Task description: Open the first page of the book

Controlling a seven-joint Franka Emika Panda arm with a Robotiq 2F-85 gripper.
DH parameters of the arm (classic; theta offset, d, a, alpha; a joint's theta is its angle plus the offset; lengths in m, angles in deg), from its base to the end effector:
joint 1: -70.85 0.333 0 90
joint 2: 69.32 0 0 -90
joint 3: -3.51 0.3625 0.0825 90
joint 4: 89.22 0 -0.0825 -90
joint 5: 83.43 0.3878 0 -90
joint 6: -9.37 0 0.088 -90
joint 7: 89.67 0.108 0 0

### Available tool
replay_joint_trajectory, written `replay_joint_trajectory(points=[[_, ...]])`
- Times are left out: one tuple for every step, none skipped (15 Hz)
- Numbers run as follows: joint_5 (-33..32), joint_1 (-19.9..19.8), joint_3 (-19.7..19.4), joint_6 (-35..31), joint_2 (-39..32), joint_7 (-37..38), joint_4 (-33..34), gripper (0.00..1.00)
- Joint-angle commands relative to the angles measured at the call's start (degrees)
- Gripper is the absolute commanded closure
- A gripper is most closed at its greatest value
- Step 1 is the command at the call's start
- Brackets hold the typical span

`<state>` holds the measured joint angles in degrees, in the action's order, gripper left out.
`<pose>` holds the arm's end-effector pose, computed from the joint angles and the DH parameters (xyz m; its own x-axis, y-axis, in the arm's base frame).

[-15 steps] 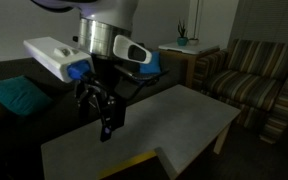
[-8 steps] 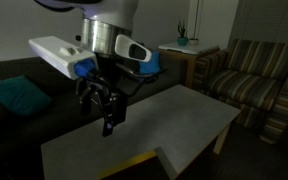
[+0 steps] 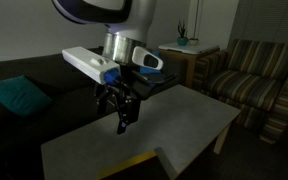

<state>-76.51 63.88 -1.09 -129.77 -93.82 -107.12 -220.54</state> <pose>0.5024 -0.1038 0.1807 0.9636 0.0158 -0.2669 -0.0117 -0.9948 -0.1011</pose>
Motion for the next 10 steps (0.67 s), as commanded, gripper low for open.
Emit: replay_joint_trajectory(points=[[-1.50, -1.38, 0.37, -0.60, -4.12, 2.16, 2.99, 0.00], [-1.85, -1.70, 0.27, -1.27, -5.84, 2.12, 3.86, 0.00], [-2.03, -2.12, 0.35, -1.18, -7.16, 1.85, 4.69, 0.00], [-1.71, -2.94, 0.79, -1.10, -9.12, 0.83, 5.80, 0.00], [-1.85, -3.35, 0.86, -0.97, -10.81, 0.68, 6.87, 0.00], [-2.33, -3.54, 0.64, -0.63, -12.63, 0.93, 8.10, 0.00], [-2.66, -3.94, 0.64, -0.62, -14.24, 0.78, 8.95, 0.00], [-3.34, -4.10, 0.35, -0.50, -15.98, 1.18, 10.09, 0.00], [-3.98, -4.45, 0.25, -0.40, -17.77, 1.13, 11.28, 0.00], [-4.83, -4.72, -0.06, -0.34, -19.70, 1.12, 12.62, 0.00]])
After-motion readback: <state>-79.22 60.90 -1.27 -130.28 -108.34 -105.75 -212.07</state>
